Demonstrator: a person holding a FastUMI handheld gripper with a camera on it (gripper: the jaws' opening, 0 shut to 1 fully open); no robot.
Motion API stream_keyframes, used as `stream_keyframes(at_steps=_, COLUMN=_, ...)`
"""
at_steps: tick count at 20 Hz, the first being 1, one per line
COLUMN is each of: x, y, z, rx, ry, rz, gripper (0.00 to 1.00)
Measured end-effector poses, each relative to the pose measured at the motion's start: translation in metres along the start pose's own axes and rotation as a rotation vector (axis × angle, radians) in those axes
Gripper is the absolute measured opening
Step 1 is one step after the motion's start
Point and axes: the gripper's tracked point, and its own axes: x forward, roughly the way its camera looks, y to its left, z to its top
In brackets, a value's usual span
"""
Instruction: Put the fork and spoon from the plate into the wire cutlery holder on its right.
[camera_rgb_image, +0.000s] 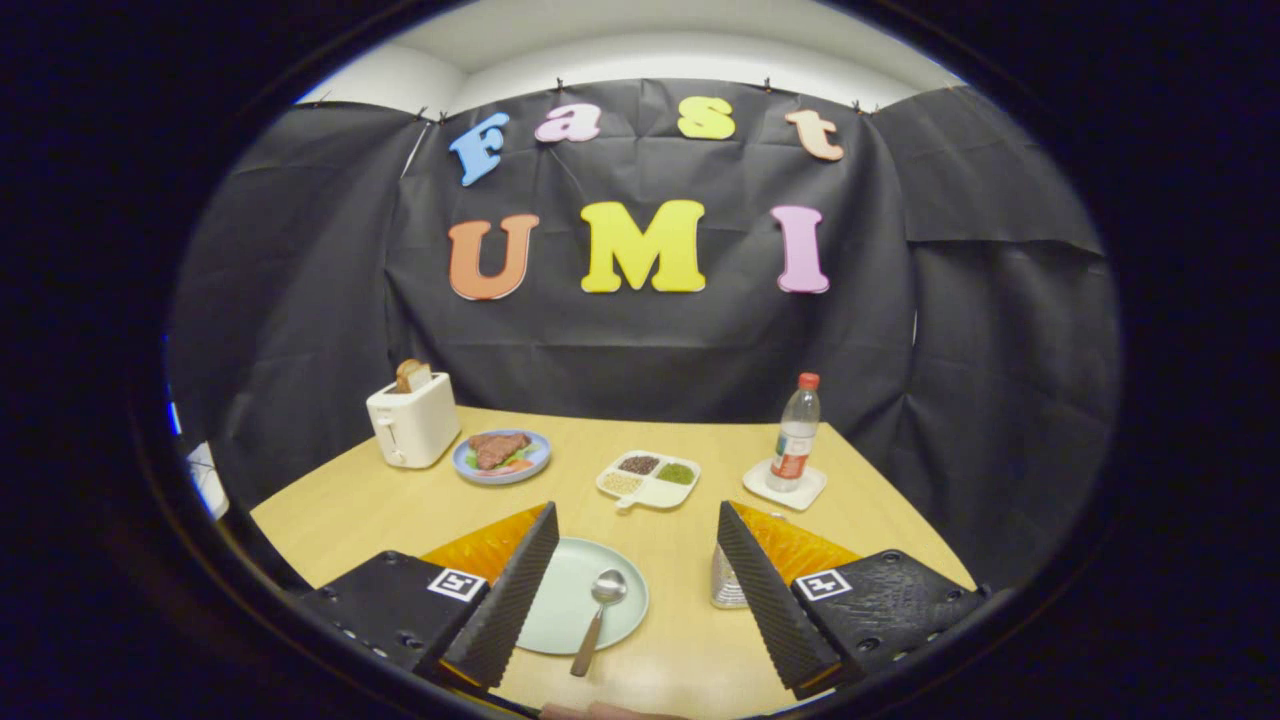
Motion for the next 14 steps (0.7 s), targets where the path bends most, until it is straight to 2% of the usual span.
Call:
stream_keyframes(at_steps=5, x=0.038, y=0.018, z=-0.04, rx=-0.004, ry=0.181, rz=0.019, gripper=0.96)
stream_keyframes(at_steps=11, x=0.065, y=0.026, z=-0.101, rx=-0.052, ry=0.436, rz=-0.023, gripper=0.97)
stream_keyframes(at_steps=14, x=0.071, y=0.03, z=-0.123, rx=-0.034, ry=0.542, rz=-0.031, gripper=0.95)
